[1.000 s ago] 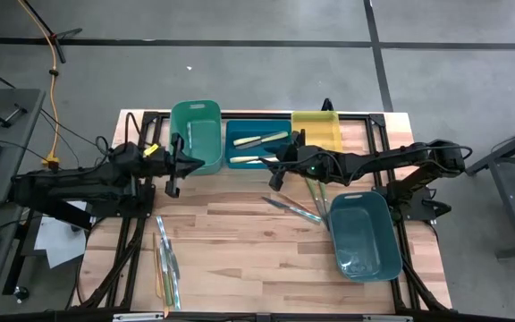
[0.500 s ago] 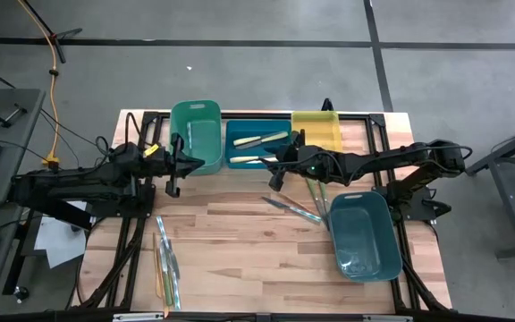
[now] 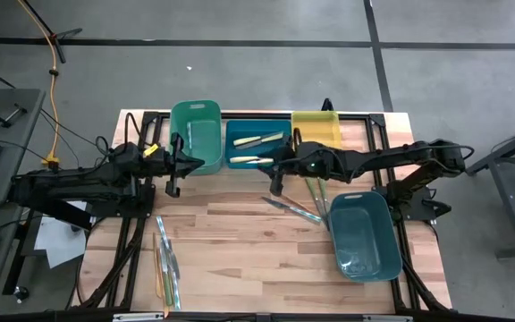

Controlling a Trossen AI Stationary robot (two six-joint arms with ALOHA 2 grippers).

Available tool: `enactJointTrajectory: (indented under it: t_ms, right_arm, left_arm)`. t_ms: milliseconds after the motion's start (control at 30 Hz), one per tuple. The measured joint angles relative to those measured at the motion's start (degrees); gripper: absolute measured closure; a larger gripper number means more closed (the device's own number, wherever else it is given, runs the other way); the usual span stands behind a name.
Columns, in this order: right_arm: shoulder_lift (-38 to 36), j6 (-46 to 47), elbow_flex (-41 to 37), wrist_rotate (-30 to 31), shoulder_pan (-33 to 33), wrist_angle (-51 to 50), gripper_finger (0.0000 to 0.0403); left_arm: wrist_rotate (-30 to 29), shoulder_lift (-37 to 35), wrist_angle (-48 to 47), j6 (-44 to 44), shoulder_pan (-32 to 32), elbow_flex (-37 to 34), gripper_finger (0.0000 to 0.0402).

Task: Sort silverware by color (type)
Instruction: Put the blue knife into the green bin

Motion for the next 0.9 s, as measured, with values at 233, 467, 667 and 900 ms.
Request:
enactJointTrajectory:
  t_ms: [233,467,667,900]
  right_arm:
    - [1.4,7.9,10.7,6.4,5.2,-33.7,0.0251]
    - [2.3,14.3,11.5,5.9,9.7,-47.5,0.0251]
    - [3.8,20.4,11.6,5.8,11.5,-52.7,0.0251]
    - [11.9,24.8,11.5,3.6,11.6,-56.8,0.0251]
  left_arm:
    - [0.0,0.0,-0.1,0.0,0.0,0.0,0.0401]
    - [0.0,0.0,-0.3,-0.8,0.0,0.0,0.0401]
    - [0.0,0.0,-1.1,-1.1,0.0,0.0,0.0401]
    - [0.0,0.0,-1.6,-1.1,0.0,0.0,0.0401]
